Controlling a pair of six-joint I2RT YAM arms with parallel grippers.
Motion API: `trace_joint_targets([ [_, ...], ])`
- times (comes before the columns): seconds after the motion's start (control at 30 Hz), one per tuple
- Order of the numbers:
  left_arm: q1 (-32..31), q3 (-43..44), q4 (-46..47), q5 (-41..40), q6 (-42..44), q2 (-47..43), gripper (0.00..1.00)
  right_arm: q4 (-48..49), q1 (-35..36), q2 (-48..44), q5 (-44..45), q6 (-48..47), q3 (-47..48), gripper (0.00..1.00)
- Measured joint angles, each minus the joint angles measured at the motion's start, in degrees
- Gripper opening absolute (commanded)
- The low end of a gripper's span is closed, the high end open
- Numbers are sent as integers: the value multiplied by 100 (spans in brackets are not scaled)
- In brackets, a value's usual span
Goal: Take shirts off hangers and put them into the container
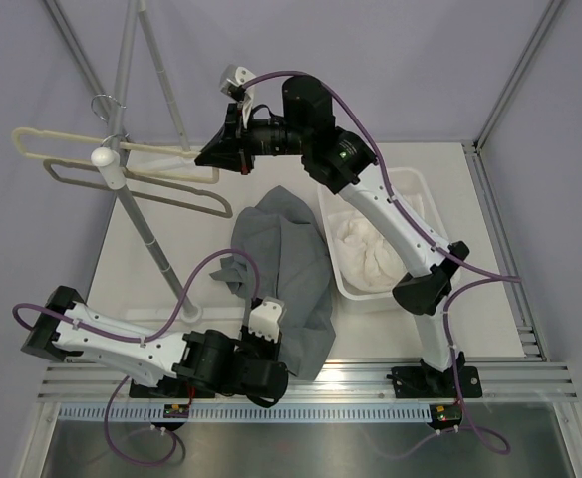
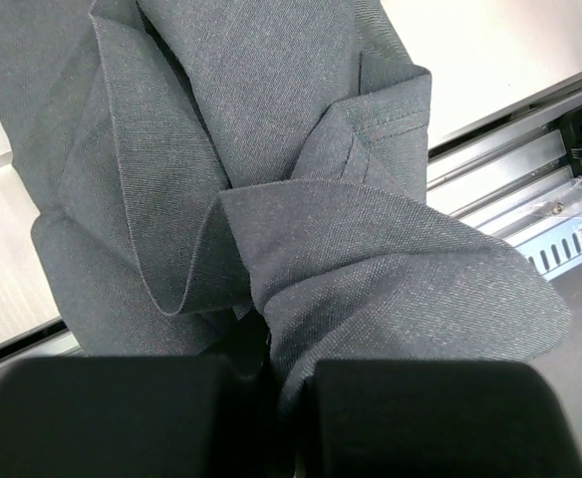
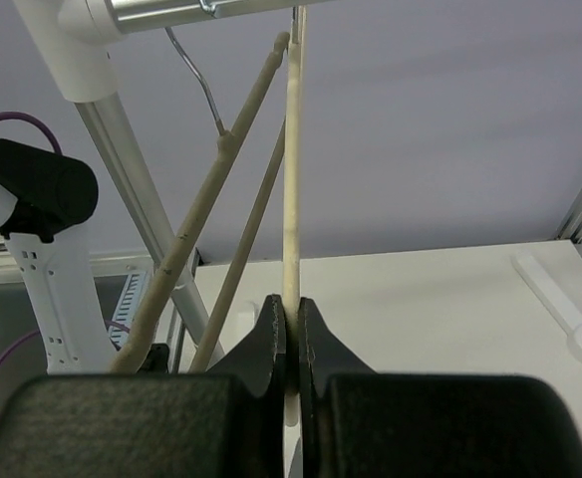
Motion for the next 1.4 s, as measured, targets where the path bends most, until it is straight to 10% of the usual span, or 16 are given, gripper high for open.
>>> trace_joint_targets([
  [0.33, -4, -17, 39, 26, 42, 83, 0, 105, -7, -651, 437, -153, -1283, 0],
  [0.47, -4, -9, 26, 26, 46, 133, 0, 243, -4, -1005, 686, -227, -1751, 32],
  [0.5, -2, 7, 9, 24, 46, 149, 0, 236, -4, -1123, 780, -238, -1867, 56],
  [0.63, -4, 129, -81, 7, 48, 205, 0, 223, -15, -1676, 1241, -195, -2444, 98],
  [0.73, -4, 157, -83, -20, 74, 221, 6, 96, -17, -2238, 1812, -101, -2979, 100],
  [0.97, 26, 232, -114, -105, 144, 533, 65, -352, -31, -4739, 2994, 643, -5049, 100],
  [1.17, 883, 262, 273, 13, 544, 1115, 71, -435, -26, -7410, 3215, 1397, -6461, 99],
  [1.4, 2380, 717, 667, 70, 1545, 1722, 99, -933, -24, -8185, 3515, 1740, -6795, 99],
])
